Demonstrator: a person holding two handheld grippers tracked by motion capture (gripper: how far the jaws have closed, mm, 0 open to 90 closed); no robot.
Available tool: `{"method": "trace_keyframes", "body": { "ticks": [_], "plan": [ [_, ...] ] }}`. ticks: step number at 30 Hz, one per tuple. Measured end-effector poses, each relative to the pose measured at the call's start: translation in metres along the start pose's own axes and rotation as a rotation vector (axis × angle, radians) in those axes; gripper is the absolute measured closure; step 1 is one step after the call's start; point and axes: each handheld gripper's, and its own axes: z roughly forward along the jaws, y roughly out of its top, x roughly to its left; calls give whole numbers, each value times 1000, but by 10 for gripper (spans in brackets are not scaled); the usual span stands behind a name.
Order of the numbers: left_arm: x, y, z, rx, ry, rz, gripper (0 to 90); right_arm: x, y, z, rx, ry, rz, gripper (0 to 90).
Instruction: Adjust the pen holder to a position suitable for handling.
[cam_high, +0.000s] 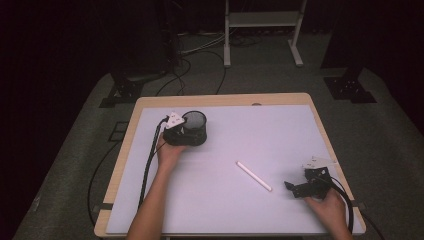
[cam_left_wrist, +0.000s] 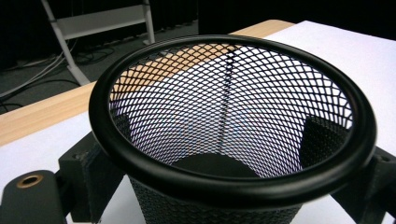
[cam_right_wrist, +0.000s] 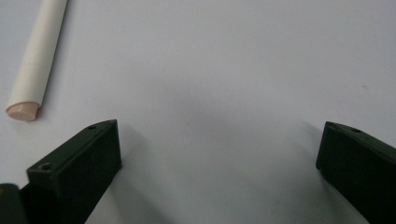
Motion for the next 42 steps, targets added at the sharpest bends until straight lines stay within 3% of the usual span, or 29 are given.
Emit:
{"method": "trace_keyframes", "body": {
  "ticks": [17, 22, 32, 42],
  "plan": [
    [-23, 21, -26, 18, -61, 4, 95, 0, 0, 0, 1, 1, 2, 0],
    [-31, 23, -37, 14, -70, -8, 95, 0, 0, 0, 1, 1, 2, 0],
    [-47, 20, -55, 55, -92, -11, 95, 0, 0, 0, 2, 1, 2, 0],
    [-58, 22, -65, 62, -122, -6, 95, 0, 0, 0, 2, 1, 0, 0]
  ]
}}
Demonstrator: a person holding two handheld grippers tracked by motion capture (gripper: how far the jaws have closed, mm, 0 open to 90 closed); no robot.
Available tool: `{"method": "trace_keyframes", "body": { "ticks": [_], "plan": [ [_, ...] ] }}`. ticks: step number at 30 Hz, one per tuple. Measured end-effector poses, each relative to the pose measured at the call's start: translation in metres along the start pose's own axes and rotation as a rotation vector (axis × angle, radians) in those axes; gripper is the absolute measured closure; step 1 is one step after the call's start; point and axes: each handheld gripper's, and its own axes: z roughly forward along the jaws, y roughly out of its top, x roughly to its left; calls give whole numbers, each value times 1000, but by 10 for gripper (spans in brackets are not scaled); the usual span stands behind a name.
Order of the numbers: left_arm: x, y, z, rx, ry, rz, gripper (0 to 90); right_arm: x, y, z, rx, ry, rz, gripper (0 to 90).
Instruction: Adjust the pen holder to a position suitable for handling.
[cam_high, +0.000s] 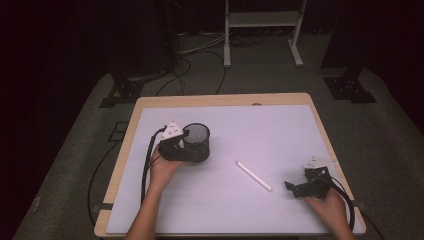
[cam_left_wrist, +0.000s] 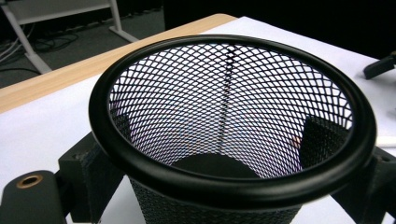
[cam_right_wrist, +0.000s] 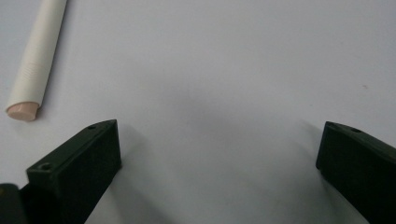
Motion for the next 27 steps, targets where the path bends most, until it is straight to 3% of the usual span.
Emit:
{"method": "trace_keyframes", "body": {
  "ticks": [9, 18, 27],
  "plan": [
    [-14, 0, -3, 22, -40, 10, 94, 0, 0, 0, 0, 0, 0, 0],
    [-24, -2, -6, 14, -57, 2, 94, 0, 0, 0, 1, 0, 0, 0],
    [-40, -1, -5, 10, -88, 19, 94, 0, 0, 0, 0, -1, -1, 0]
  ]
}}
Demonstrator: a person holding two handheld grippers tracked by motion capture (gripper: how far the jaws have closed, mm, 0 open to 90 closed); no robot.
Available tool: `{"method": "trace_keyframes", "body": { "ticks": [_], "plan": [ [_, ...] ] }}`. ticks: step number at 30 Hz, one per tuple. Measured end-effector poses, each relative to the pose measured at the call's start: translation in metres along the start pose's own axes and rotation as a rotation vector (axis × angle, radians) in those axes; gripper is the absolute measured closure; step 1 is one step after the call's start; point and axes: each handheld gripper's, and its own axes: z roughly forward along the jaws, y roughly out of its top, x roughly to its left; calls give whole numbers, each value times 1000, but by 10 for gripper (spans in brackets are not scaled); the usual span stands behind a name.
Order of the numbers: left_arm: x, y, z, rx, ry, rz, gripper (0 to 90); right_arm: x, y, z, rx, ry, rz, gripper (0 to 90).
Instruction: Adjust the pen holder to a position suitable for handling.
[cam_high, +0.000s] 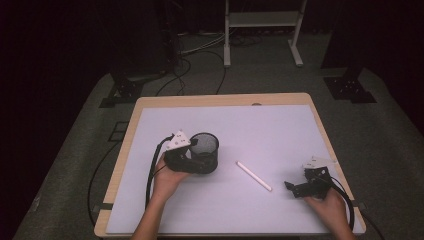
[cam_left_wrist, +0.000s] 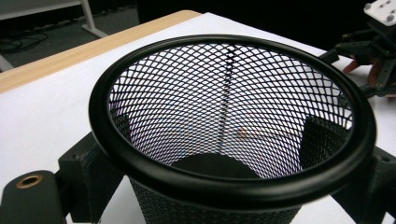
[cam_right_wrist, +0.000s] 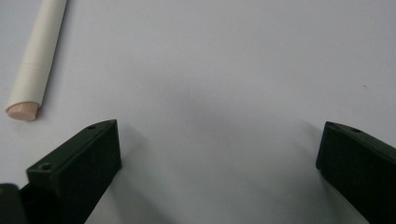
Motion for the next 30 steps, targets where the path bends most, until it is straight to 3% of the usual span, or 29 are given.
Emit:
{"method": "trace_keyframes", "body": {
  "ticks": [15, 30],
  "plan": [
    [-21, -7, 22, 26, -62, 24, 94, 0, 0, 0, 0, 0, 0, 0],
    [-31, -14, 45, 52, -98, 49, 94, 0, 0, 0, 0, 0, 0, 0]
  ]
}}
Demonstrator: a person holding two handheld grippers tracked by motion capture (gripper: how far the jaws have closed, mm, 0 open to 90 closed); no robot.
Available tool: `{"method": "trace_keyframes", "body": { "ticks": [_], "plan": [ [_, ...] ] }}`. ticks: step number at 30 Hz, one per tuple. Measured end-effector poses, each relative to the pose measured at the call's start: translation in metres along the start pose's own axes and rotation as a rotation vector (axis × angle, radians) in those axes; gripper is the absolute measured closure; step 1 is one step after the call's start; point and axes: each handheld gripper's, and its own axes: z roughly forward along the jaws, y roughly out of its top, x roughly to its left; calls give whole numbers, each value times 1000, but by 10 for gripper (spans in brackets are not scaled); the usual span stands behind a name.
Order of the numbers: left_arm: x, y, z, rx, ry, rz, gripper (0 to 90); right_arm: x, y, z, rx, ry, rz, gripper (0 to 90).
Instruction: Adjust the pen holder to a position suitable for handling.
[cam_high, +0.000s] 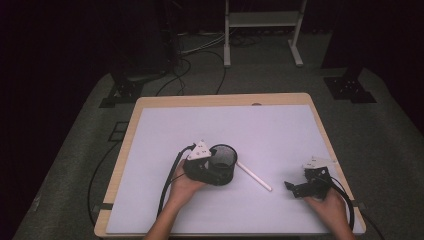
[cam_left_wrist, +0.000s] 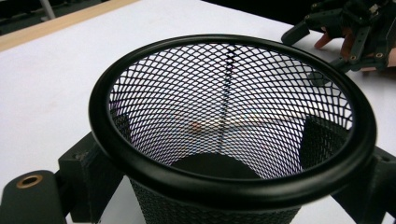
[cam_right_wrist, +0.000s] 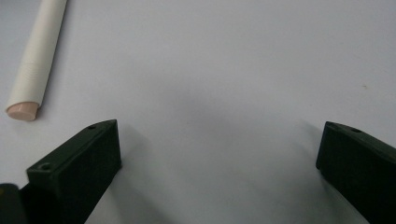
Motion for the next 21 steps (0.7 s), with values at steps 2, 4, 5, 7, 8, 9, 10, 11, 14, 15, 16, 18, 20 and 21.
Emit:
{"method": "trace_keyframes", "body": {
  "ticks": [2, 4, 5, 7, 8, 9, 10, 11, 14, 15, 16, 18, 20, 21],
  "plan": [
    [-1, -1, 3, 2, 1, 5, 94, 0, 0, 0, 0, 0, 0, 0],
    [-2, -2, 4, 4, -2, 5, 94, 0, 0, 0, 0, 0, 0, 0],
    [-2, -3, 4, 6, -2, 6, 94, 0, 0, 0, 0, 0, 0, 0],
    [-3, -3, 4, 14, -3, 12, 94, 0, 0, 0, 0, 0, 0, 0],
    [-3, -3, 4, 14, -3, 12, 94, 0, 0, 0, 0, 0, 0, 0],
    [-3, -4, 5, 9, -1, 13, 94, 0, 0, 0, 0, 0, 0, 0],
    [-4, -5, 4, 10, 0, 12, 94, 0, 0, 0, 0, 0, 0, 0],
    [-4, -5, 3, 21, -2, 18, 94, 0, 0, 0, 0, 0, 0, 0],
    [-5, -6, 2, 21, -2, 15, 94, 0, 0, 0, 0, 0, 0, 0],
    [-4, -7, 1, 27, -3, 18, 94, 0, 0, 0, 0, 0, 0, 0],
    [-4, -7, 1, 24, -2, 18, 94, 0, 0, 0, 0, 0, 0, 0],
    [-5, -8, -1, 29, -1, 18, 94, 0, 0, 0, 0, 0, 0, 0],
    [-5, -9, -2, 31, 2, 24, 94, 0, 0, 0, 0, 0, 0, 0],
    [-6, -9, -3, 31, 2, 28, 94, 0, 0, 0, 0, 0, 0, 0]
  ]
}}
